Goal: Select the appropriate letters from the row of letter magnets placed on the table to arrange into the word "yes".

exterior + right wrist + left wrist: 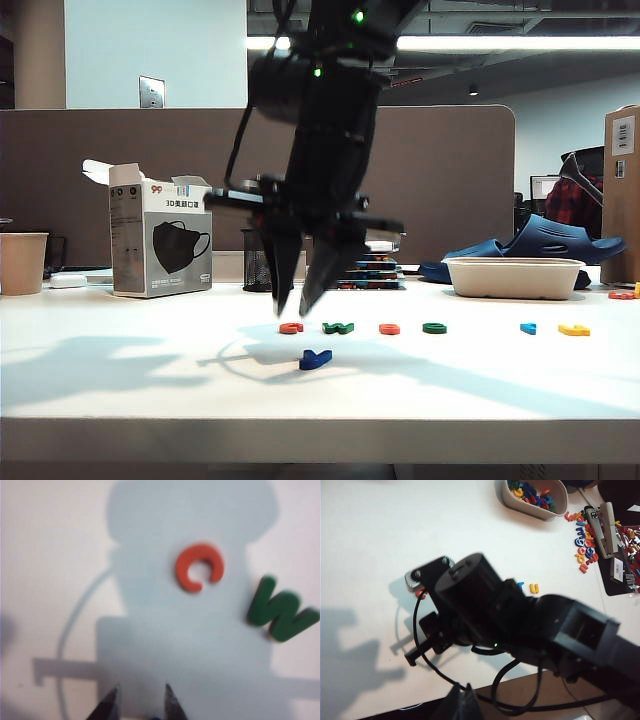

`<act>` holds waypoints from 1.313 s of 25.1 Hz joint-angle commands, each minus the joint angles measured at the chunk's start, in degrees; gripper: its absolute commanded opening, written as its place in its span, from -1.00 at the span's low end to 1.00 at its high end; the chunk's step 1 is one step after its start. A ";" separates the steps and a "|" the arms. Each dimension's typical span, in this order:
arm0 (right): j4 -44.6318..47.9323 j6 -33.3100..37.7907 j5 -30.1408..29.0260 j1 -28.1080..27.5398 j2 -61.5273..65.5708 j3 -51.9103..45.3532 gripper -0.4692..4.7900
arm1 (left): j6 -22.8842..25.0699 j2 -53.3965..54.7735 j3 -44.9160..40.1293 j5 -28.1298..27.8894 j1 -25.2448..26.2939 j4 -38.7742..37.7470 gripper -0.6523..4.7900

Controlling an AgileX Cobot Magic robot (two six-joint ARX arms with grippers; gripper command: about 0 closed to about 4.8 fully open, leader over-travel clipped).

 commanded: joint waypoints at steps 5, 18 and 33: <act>-10.47 -0.90 1.49 -4.70 -0.42 11.13 -0.22 | -0.15 -0.22 0.20 -0.24 0.00 0.39 -0.78; -19.58 0.83 5.75 -12.52 0.20 15.17 -0.13 | -0.15 -0.22 0.20 -0.24 0.00 0.39 -0.78; -10.29 -1.22 5.27 -14.86 0.98 2.27 -0.13 | -0.15 -0.22 0.20 -0.24 0.00 0.39 -0.78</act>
